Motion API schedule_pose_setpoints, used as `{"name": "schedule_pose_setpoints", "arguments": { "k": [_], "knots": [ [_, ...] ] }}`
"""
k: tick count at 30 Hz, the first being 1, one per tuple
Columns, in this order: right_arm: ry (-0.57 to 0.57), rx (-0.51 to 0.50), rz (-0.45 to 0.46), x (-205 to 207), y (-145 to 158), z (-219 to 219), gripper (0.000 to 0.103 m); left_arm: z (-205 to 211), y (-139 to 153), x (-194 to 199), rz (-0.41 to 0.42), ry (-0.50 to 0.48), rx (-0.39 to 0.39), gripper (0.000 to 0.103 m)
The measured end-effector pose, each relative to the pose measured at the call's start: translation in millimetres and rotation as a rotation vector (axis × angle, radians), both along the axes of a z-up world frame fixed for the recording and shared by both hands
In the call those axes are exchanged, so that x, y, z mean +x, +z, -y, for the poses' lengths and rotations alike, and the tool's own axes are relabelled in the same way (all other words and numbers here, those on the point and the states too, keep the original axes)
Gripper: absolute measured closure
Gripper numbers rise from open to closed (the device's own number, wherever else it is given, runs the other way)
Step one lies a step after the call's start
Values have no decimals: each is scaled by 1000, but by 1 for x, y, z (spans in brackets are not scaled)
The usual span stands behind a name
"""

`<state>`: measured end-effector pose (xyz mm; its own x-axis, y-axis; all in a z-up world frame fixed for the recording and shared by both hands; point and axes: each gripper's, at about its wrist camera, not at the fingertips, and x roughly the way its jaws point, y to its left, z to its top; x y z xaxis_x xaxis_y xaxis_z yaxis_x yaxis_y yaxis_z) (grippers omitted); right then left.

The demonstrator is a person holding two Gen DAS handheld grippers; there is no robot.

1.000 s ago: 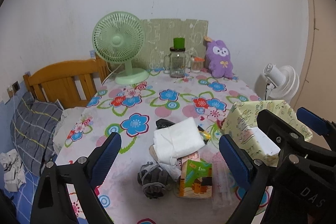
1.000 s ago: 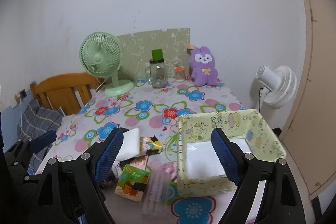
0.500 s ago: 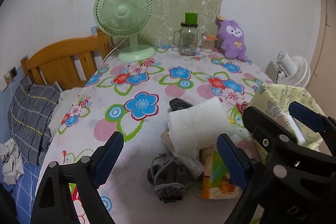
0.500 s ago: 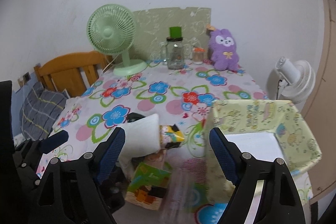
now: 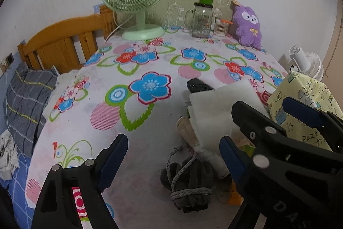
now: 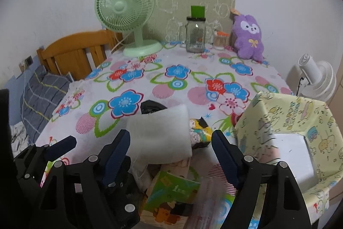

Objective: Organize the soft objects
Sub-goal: 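Move right tool to the white towel while left tool reaches the grey sock bundle, then close right tool on the white towel while left tool grasps the grey sock bundle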

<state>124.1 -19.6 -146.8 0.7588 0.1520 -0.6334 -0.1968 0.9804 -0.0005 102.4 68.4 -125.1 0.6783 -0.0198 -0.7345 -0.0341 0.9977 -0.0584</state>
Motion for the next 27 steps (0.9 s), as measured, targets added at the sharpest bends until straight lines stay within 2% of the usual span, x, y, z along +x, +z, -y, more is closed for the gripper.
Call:
{"name": "schedule_pose_setpoints", "arguments": {
  "k": [3,7,14,18,25,27],
  "knots": [
    [-5,-2,-28,8,-8,-1,24,-1,-6,4,-14,3,-9,15],
    [0,-3,-83,17,-20,-2,33,0,-12,7,-28,-3,-18,15],
    [-7,-5,-130,22,-32,0,66,1,-19,10,-45,-3,-19,15],
    [-11,-9,-128,21,-33,2,75,3,-22,9,-50,-7,-7,15],
    [-21,7,-123,18,-32,6,79,4,-26,5,-73,-22,-15,38],
    [-20,10,-126,17,-32,7,79,7,-27,3,-79,-40,-17,51]
  ]
}}
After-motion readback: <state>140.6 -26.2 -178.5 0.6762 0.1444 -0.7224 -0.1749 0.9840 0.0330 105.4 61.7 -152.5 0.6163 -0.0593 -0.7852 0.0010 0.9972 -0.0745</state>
